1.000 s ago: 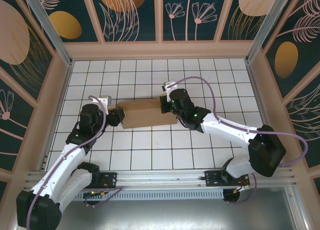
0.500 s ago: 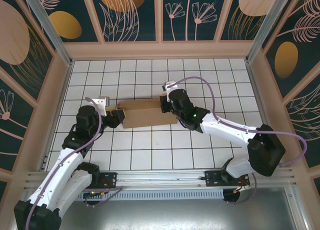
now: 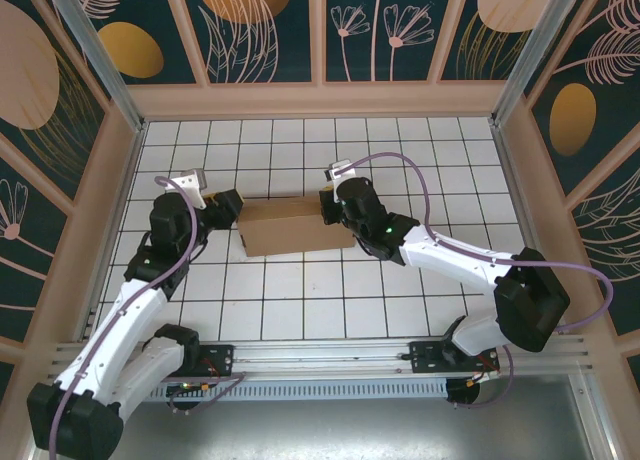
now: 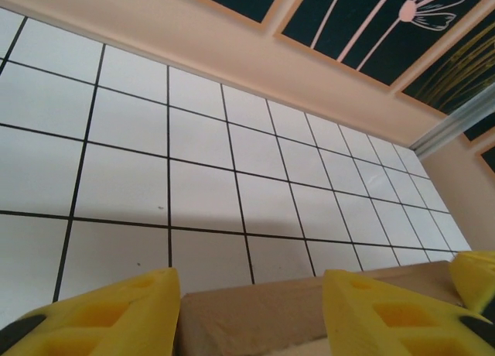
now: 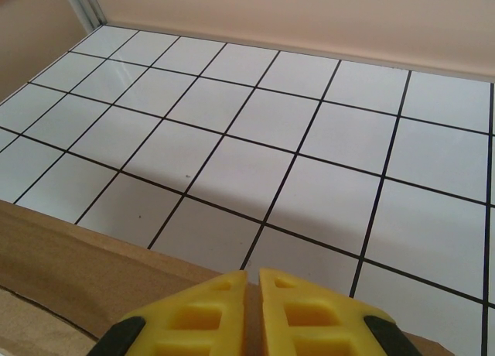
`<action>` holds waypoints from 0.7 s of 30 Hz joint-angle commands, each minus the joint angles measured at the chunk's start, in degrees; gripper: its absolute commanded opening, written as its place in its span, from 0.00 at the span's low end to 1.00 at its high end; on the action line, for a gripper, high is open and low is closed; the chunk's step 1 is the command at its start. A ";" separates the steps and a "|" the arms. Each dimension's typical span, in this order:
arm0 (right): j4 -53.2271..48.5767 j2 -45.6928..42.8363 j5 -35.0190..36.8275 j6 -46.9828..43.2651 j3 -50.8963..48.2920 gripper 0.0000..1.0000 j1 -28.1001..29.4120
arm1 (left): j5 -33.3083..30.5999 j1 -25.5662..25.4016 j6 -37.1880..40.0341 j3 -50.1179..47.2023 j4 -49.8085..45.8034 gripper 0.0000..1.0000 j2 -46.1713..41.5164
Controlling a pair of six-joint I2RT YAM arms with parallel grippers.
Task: Fold the paper box
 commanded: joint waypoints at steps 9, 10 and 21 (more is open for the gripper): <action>-4.07 1.47 0.96 1.58 -1.18 0.13 0.42 | -0.36 -0.29 -6.65 -9.30 8.41 0.38 0.52; -4.15 1.40 0.85 1.75 -1.24 0.13 0.47 | -0.45 -0.28 -7.50 -10.24 8.46 0.37 -0.08; -5.34 0.28 0.62 1.89 0.67 0.18 0.71 | -0.84 -0.29 -10.42 -14.02 8.77 0.26 -2.67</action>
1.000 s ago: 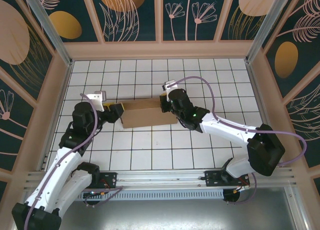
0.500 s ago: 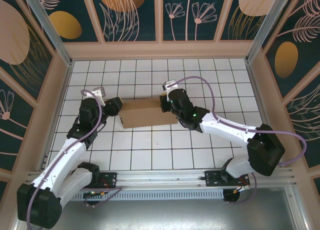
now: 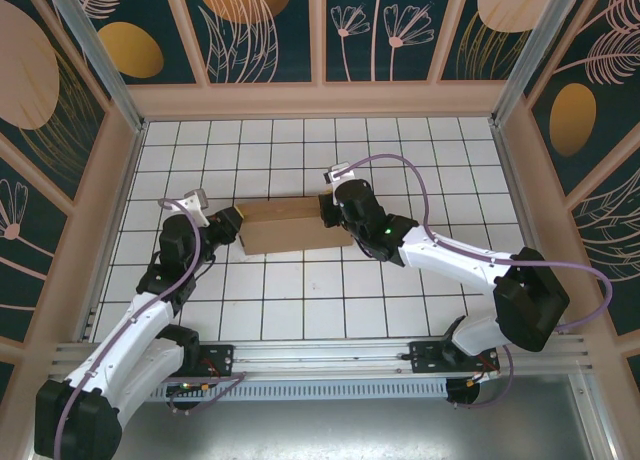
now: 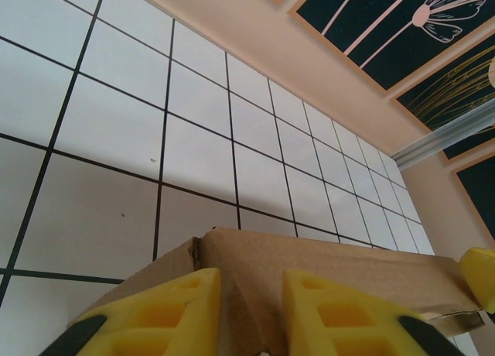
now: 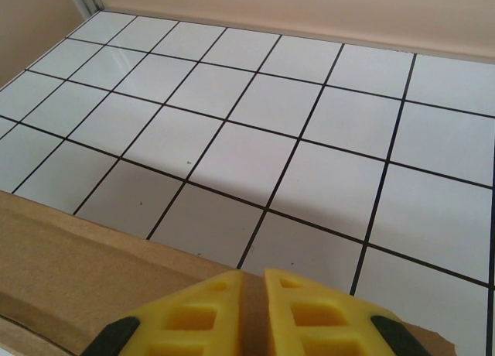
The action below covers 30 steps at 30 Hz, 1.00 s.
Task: Fold the paper box
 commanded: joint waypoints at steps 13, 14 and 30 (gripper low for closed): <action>-12.33 -6.07 -20.06 9.39 10.57 0.27 -13.81 | -3.24 0.09 1.41 2.50 -2.71 0.26 5.06; -13.85 -5.95 -22.08 10.46 10.99 0.28 -15.69 | -3.22 0.16 1.54 2.66 -2.74 0.26 5.17; -13.37 -3.90 -29.96 13.30 1.53 0.28 -19.52 | -3.53 0.11 2.32 1.43 -2.85 0.27 5.77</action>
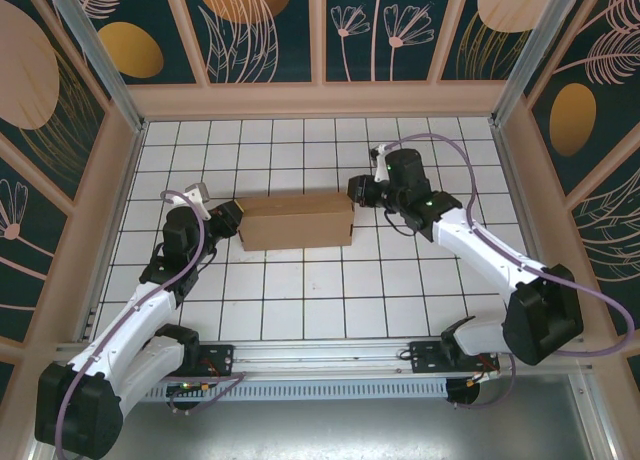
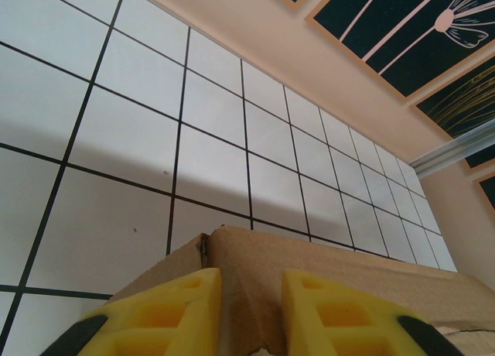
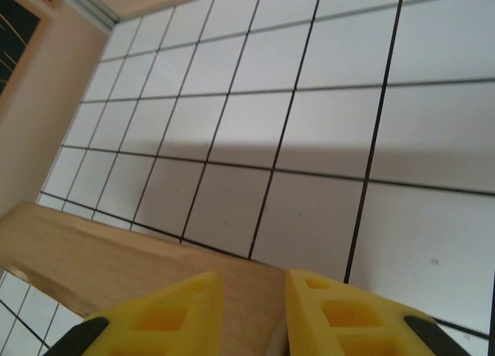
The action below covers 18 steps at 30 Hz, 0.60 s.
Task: Fold the paper box
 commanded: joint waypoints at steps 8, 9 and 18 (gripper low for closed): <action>3.24 1.24 -0.03 -0.24 -7.46 0.28 0.61 | -1.32 0.12 0.72 -4.36 -3.37 0.29 0.06; 3.96 1.05 0.33 -0.24 -8.53 0.28 0.61 | -1.41 0.14 0.42 -4.79 -3.35 0.29 -0.11; 8.83 0.12 3.86 -0.15 -16.27 0.26 0.61 | -2.20 0.15 -3.86 -9.88 -1.96 0.28 -1.35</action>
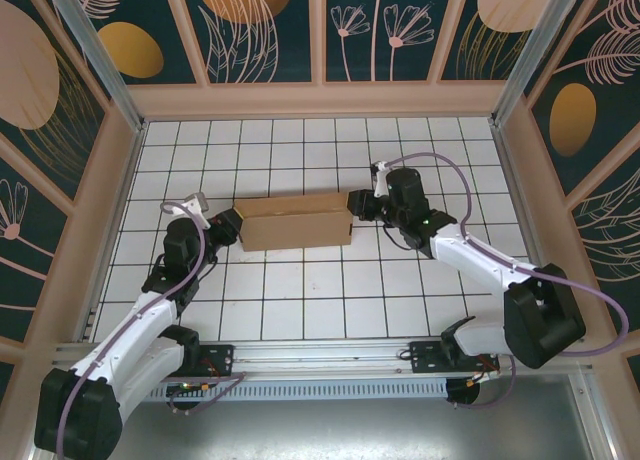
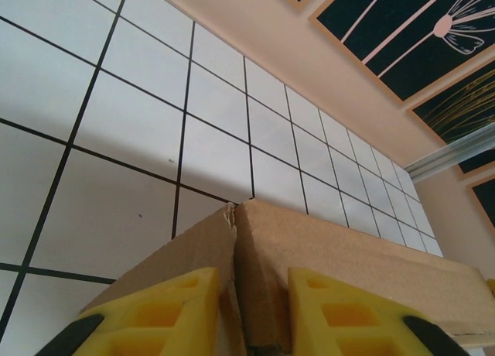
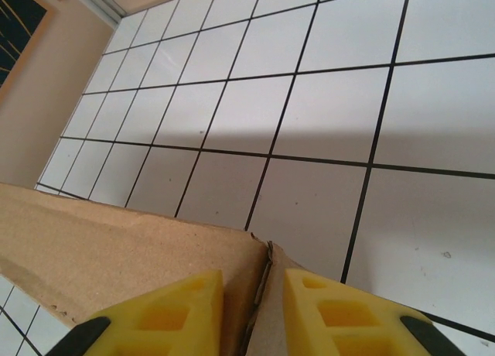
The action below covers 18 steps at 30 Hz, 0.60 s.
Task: Fold the paper box
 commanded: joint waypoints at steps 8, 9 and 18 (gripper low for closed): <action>-4.36 0.35 3.40 -0.80 -4.62 0.23 0.17 | -1.18 0.08 -2.20 -3.92 -6.06 0.31 2.73; -3.63 -0.20 2.48 -0.32 -4.57 0.23 0.17 | -1.63 0.11 -2.25 -3.65 -6.38 0.34 2.83; 0.29 -3.12 -5.69 4.20 -2.02 0.33 -0.79 | -0.80 0.14 -0.46 -1.23 -6.94 0.34 4.62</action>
